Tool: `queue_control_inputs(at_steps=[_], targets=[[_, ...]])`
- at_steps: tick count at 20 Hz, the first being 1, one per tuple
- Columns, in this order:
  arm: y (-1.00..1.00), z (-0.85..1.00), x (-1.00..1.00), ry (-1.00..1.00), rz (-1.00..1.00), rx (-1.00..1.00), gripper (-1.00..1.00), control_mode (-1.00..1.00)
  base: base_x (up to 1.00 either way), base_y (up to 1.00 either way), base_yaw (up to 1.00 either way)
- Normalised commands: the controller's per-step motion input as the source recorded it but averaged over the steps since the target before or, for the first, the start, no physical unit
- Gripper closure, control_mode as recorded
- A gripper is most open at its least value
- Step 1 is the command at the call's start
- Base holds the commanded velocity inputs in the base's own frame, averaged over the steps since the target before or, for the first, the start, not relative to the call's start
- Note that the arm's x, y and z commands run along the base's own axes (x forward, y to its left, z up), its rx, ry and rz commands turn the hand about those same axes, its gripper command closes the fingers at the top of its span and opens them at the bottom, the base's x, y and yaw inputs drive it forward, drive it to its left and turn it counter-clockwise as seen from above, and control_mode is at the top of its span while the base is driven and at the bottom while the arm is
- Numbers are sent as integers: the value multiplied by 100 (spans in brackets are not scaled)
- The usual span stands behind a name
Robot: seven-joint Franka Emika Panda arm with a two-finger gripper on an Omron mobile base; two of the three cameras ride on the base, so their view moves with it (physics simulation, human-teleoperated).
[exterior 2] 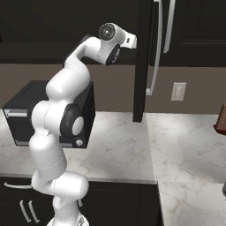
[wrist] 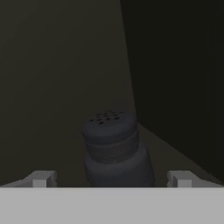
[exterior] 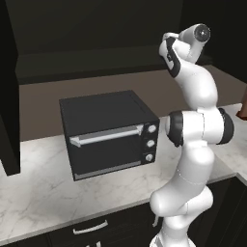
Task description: Collect the turmeric, mayonnaise, and shaker from the cabinet and place them next to the stove.
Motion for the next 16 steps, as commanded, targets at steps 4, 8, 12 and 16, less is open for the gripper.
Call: queue_control_inputs(at_steps=[4,8,12,16], targets=[[0,-1,4,0,0,0,100,-100,0,0,0],[0,-1,9,0,0,0,100,-100,0,0,0],[0,0,9,0,0,0,100,-100,0,0,0],[0,-5,3,0,0,0,100,-100,0,0,0]])
